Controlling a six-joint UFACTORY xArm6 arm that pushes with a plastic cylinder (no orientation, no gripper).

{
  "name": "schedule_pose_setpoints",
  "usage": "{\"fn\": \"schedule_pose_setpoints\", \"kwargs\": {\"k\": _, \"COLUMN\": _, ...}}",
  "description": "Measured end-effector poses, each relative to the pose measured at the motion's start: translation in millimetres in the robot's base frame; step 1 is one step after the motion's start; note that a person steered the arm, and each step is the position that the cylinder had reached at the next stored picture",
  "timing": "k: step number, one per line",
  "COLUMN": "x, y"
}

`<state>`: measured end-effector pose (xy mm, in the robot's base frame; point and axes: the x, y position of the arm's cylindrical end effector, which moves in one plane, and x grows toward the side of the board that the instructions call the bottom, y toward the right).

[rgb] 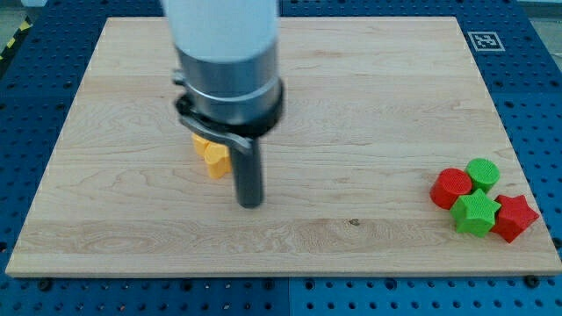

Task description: Push the group of blocks slightly left

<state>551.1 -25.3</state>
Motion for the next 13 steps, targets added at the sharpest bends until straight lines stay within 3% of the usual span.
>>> {"fn": "schedule_pose_setpoints", "kwargs": {"k": 2, "x": 21.6, "y": 157.4}}
{"fn": "schedule_pose_setpoints", "kwargs": {"k": 4, "x": 63.7, "y": 190.4}}
{"fn": "schedule_pose_setpoints", "kwargs": {"k": 5, "x": 67.2, "y": 231.9}}
{"fn": "schedule_pose_setpoints", "kwargs": {"k": 6, "x": 67.0, "y": 311.7}}
{"fn": "schedule_pose_setpoints", "kwargs": {"k": 13, "x": 16.9, "y": 283.3}}
